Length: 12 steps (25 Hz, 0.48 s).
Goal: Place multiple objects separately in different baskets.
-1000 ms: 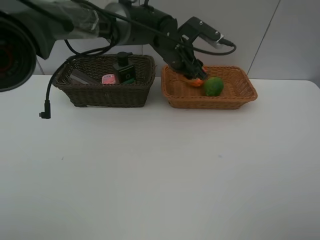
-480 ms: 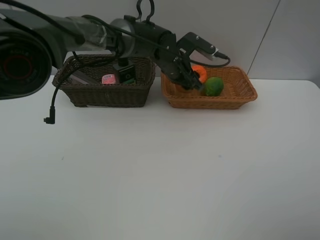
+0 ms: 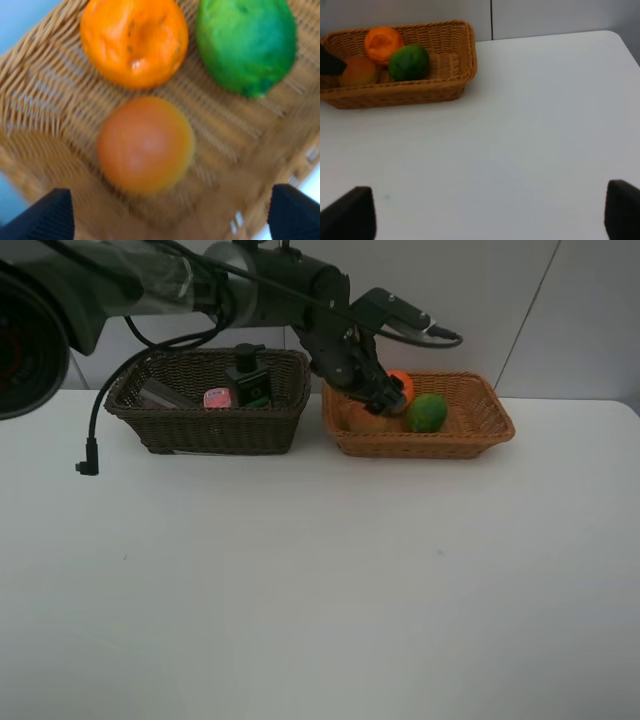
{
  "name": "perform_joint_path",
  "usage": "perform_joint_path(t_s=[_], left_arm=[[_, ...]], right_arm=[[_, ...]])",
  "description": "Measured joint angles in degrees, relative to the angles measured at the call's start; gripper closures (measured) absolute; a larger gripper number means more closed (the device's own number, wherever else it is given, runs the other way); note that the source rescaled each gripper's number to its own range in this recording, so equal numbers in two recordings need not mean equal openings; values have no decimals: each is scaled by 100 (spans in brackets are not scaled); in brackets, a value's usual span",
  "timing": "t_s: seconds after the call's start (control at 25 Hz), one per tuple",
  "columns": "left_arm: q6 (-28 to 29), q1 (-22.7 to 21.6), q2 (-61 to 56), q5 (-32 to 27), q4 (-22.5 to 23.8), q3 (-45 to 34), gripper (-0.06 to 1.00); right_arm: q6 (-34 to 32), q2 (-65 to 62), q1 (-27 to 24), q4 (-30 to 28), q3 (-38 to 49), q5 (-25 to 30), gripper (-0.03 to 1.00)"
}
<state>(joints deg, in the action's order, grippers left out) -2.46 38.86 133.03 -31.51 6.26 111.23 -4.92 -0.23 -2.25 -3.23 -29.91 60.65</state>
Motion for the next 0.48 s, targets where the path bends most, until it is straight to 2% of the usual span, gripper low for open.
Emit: perform_joint_path(t_s=[0.2, 0.28, 0.4, 0.48], left_arm=[[861, -211, -683, -1395, -57, 0, -6], [1220, -376, -1009, -1759, -14, -130, -6], [1487, -664, -1763, -1896, 85, -791, -6], [1541, -917, -2351, -1827, 104, -1517, -6]], right_arm=[[0, 0, 0, 0, 0, 0, -1], [0, 0, 0, 0, 0, 0, -1], [0, 0, 0, 0, 0, 0, -1], [0, 0, 0, 0, 0, 0, -1]])
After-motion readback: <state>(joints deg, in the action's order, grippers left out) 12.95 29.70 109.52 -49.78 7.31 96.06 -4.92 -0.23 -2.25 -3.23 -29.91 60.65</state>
